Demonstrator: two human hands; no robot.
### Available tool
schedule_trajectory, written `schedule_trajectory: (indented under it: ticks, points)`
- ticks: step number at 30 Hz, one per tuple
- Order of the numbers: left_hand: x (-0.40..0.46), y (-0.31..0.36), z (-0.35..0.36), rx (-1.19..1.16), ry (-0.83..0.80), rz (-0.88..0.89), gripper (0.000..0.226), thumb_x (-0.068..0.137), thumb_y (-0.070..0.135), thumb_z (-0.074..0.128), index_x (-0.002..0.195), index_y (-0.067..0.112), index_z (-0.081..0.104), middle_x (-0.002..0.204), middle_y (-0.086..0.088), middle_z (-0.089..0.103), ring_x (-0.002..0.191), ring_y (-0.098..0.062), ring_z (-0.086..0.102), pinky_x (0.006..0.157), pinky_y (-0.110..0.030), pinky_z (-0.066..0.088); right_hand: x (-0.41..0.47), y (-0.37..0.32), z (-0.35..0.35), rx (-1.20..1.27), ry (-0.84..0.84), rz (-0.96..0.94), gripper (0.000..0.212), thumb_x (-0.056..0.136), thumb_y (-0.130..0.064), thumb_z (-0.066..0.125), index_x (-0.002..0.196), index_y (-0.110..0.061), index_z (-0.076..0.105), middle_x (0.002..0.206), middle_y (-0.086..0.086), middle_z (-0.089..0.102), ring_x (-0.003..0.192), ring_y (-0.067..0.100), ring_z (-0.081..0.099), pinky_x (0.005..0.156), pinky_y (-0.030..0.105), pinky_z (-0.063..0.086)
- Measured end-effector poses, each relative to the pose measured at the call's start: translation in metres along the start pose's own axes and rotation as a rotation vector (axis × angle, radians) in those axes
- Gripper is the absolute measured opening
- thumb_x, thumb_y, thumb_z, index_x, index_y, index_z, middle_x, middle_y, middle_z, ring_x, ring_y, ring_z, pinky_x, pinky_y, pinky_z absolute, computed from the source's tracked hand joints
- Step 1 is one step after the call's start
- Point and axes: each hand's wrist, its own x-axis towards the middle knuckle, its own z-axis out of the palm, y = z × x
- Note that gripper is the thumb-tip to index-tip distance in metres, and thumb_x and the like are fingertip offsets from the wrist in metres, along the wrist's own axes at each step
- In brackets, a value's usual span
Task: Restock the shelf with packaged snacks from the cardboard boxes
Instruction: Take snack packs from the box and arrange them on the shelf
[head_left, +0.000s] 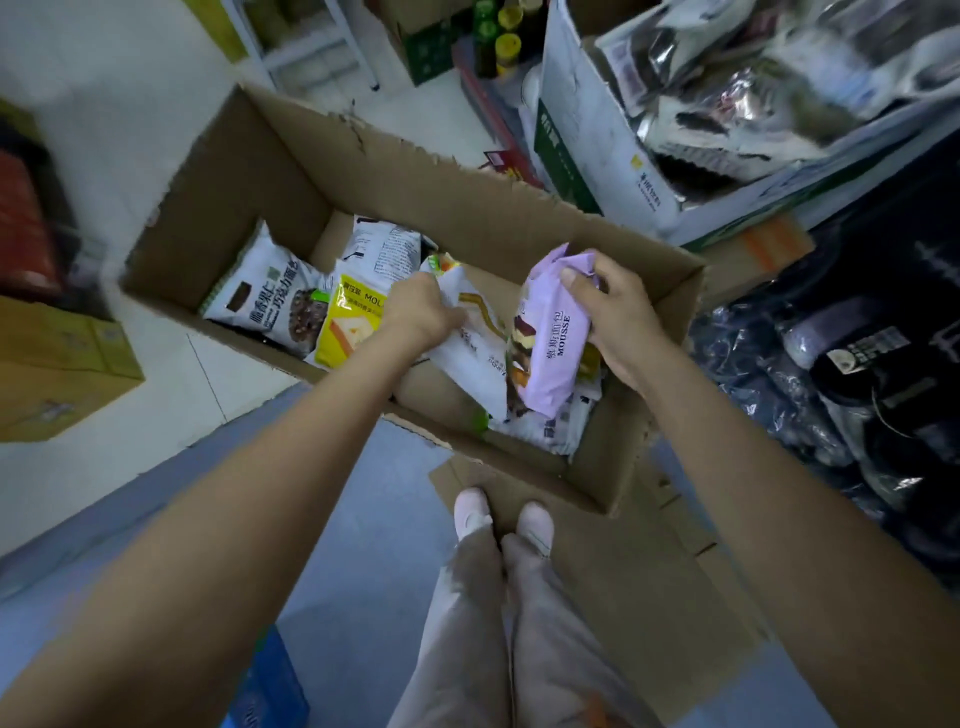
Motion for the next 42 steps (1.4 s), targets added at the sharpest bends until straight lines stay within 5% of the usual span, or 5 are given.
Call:
schedule_trajectory:
  ticks: [8, 13, 15, 22, 42]
  points:
    - [-0.072, 0.043, -0.050, 0.250, 0.400, 0.342, 0.024, 0.087, 0.022, 0.054, 0.103, 0.004, 0.061, 0.100, -0.022, 0.064, 0.097, -0.040, 0.058, 0.065, -0.036, 0.037, -0.031, -0.065, -0.020, 0.711, 0.124, 0.143, 0.045, 0.099, -0.030, 0.045, 0.137, -0.006, 0.044, 0.131, 0.013, 0.056, 0.116, 0.024, 0.058, 0.106, 0.043, 0.042]
    - [-0.142, 0.081, -0.082, 0.410, 0.603, 0.492, 0.025, 0.064, 0.010, 0.076, 0.086, 0.012, 0.066, 0.065, -0.015, 0.060, 0.068, -0.032, 0.062, 0.046, -0.028, 0.031, -0.068, -0.120, -0.017, 0.439, 0.200, -0.015, 0.092, 0.062, -0.032, 0.081, 0.137, -0.004, 0.037, 0.130, 0.019, 0.056, 0.118, 0.029, 0.058, 0.101, 0.046, 0.047]
    - [-0.162, 0.090, -0.092, 0.334, 0.625, 0.559, 0.022, 0.072, 0.012, 0.069, 0.094, 0.013, 0.064, 0.072, -0.015, 0.060, 0.081, -0.032, 0.061, 0.049, -0.031, 0.030, -0.087, -0.142, -0.019, 0.355, 0.290, -0.059, 0.104, 0.053, -0.026, 0.080, 0.141, -0.010, 0.027, 0.137, 0.015, 0.049, 0.121, 0.026, 0.054, 0.102, 0.046, 0.046]
    - [-0.231, 0.147, -0.130, 0.012, 0.800, 0.726, 0.060, 0.094, 0.018, 0.049, 0.147, 0.012, 0.022, 0.105, -0.011, 0.060, 0.110, -0.030, 0.046, 0.059, -0.034, 0.029, -0.182, -0.219, -0.079, 0.419, 0.551, -0.235, 0.075, 0.055, -0.019, 0.067, 0.124, -0.005, 0.043, 0.111, 0.015, 0.060, 0.100, 0.032, 0.064, 0.087, 0.044, 0.054]
    - [-0.333, 0.409, -0.140, -0.267, 0.740, 1.246, 0.037, 0.094, 0.022, 0.045, 0.132, 0.019, 0.047, 0.118, -0.009, 0.054, 0.107, -0.029, 0.054, 0.075, -0.032, 0.038, -0.291, -0.326, -0.335, 0.357, 1.061, -0.581, 0.011, 0.091, -0.016, 0.050, 0.090, -0.025, 0.044, 0.117, 0.022, 0.058, 0.106, 0.037, 0.061, 0.091, 0.053, 0.051]
